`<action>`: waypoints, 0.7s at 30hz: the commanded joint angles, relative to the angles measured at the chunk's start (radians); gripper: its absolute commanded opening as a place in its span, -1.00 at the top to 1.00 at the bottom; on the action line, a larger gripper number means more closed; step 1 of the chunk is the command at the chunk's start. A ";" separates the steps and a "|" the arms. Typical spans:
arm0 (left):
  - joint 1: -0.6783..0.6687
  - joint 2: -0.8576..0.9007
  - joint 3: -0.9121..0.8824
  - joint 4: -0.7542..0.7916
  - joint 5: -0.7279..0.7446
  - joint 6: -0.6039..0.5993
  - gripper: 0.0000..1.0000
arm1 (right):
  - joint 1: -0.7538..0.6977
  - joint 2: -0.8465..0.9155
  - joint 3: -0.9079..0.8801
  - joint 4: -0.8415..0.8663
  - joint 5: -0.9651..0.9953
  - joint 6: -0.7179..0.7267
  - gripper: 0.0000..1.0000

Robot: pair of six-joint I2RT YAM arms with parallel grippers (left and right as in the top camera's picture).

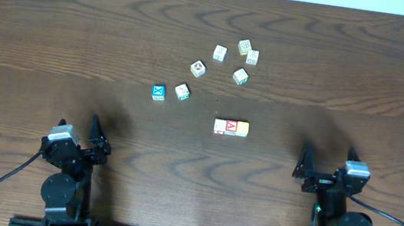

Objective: Lift 3 blocks

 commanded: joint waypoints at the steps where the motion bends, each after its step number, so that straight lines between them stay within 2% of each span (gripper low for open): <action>1: -0.003 -0.006 -0.014 -0.045 -0.032 -0.002 -0.47 | 0.005 -0.006 -0.002 -0.020 -0.005 0.011 -0.99; 21: -0.003 -0.006 -0.014 -0.045 -0.032 -0.002 -0.47 | -0.019 -0.006 -0.002 -0.018 -0.012 -0.048 -0.99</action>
